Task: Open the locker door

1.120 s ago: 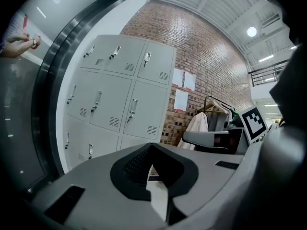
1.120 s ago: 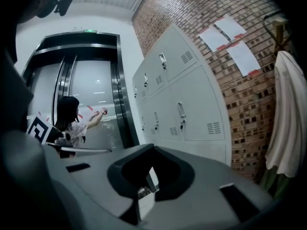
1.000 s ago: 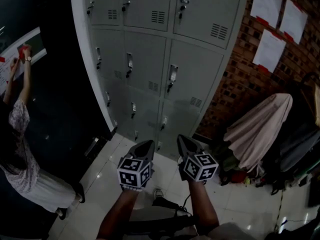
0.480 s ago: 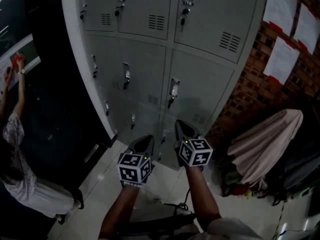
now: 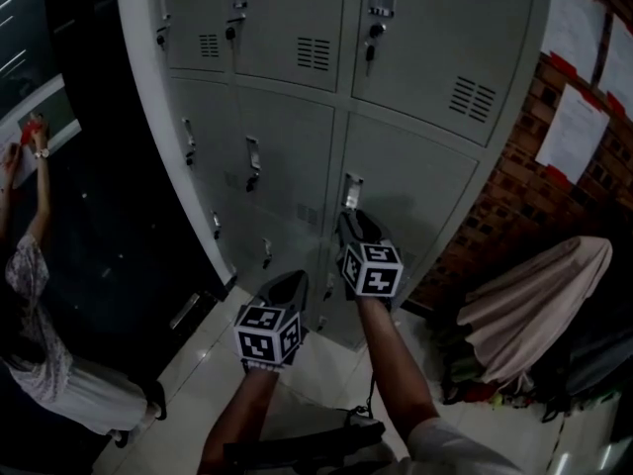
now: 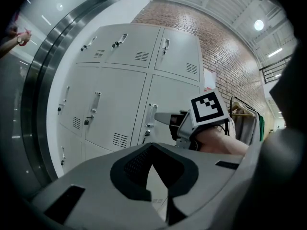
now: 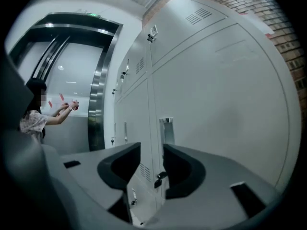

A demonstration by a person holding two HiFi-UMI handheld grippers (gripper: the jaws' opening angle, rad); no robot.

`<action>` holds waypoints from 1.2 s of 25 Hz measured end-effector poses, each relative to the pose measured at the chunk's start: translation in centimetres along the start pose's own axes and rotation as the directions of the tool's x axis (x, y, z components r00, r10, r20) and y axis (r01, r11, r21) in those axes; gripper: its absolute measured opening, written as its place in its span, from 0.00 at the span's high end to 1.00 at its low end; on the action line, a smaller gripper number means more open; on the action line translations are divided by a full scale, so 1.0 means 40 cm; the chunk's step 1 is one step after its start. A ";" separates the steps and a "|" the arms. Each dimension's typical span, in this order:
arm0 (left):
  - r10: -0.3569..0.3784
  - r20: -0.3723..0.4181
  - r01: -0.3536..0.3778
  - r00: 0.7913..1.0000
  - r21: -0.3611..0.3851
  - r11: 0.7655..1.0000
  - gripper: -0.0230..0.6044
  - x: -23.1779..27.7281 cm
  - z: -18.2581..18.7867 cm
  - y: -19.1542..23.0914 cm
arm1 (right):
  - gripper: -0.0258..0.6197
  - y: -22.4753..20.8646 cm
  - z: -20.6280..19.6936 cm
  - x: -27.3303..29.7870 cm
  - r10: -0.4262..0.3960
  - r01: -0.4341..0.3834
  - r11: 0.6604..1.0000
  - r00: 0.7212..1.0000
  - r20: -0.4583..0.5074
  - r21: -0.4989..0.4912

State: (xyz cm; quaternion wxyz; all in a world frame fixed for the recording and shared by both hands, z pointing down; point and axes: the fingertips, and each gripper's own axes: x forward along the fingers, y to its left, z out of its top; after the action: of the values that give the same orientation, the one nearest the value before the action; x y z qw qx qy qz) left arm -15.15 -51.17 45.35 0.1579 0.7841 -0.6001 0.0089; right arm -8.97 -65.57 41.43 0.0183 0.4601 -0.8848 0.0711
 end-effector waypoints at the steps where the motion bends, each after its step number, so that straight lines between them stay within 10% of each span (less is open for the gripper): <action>1: 0.004 0.000 -0.004 1.000 -0.001 1.000 0.97 0.005 0.001 0.005 | 0.68 -0.003 0.003 0.018 -0.003 0.003 1.000 1.000 0.000 0.000; 30: 0.098 -0.021 -0.099 0.995 -0.052 0.994 0.97 0.006 -0.043 0.130 | 0.66 0.011 -0.033 0.170 -0.136 0.135 0.987 0.991 -0.012 -0.083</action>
State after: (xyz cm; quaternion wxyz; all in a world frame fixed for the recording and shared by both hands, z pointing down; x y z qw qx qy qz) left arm -19.68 -52.13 48.28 0.1832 0.7490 -0.6367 0.0080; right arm -13.29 -70.65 43.36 0.0498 0.5175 -0.8534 0.0375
